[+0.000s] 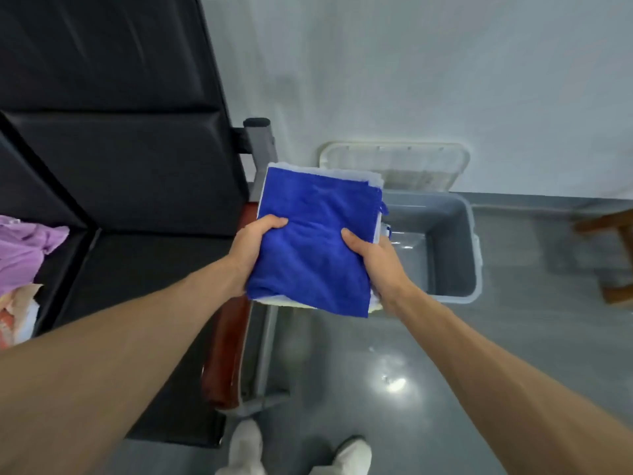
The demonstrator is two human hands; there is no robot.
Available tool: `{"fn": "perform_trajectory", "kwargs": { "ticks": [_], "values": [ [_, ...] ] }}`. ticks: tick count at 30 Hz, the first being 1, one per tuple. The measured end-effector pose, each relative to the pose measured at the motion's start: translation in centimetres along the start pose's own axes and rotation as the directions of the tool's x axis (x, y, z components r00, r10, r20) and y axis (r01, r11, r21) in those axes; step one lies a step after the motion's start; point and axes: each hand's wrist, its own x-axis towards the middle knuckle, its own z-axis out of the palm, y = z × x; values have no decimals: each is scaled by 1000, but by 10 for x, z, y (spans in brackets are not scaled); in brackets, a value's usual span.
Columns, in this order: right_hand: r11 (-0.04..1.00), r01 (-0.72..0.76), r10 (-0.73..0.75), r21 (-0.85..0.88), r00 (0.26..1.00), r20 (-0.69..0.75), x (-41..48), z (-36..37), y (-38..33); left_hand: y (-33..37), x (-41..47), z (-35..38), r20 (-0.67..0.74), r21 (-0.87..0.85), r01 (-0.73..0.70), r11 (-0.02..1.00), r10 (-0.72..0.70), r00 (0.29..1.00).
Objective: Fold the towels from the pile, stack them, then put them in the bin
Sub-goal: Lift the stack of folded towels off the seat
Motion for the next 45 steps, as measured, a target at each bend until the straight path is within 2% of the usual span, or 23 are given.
{"fn": "perform_trajectory", "kwargs": {
  "ticks": [4,8,14,18,26,31,36,40,45],
  "values": [
    [1000,-13,13,22,999,-43,3,-56,7,-14,12,61,34,33,83,996,-84,996],
    [1000,-10,9,-12,997,-76,23,-85,11,-21,35,90,62,48,136,990,-139,988],
    [989,-136,129,-58,986,-104,92,-103,7,-19,97,111,67,106,203,973,-211,975],
    [965,-250,245,-73,967,-77,157,-110,0,-9,160,119,-2,146,232,962,-234,972],
    [933,-354,347,-70,933,-97,251,-152,6,-22,266,157,-10,223,308,925,-314,949],
    [907,-418,406,-57,901,-151,299,-211,24,-55,316,213,-10,214,362,907,-369,929],
    [912,-391,371,-123,915,-160,343,-276,54,-97,362,273,-11,245,374,895,-383,924],
    [904,-400,377,-148,912,-163,381,-321,97,-143,403,313,-52,279,397,875,-399,915],
    [875,-452,420,-176,887,-190,424,-346,158,-200,451,327,-102,331,389,860,-378,920]
  ]
}}
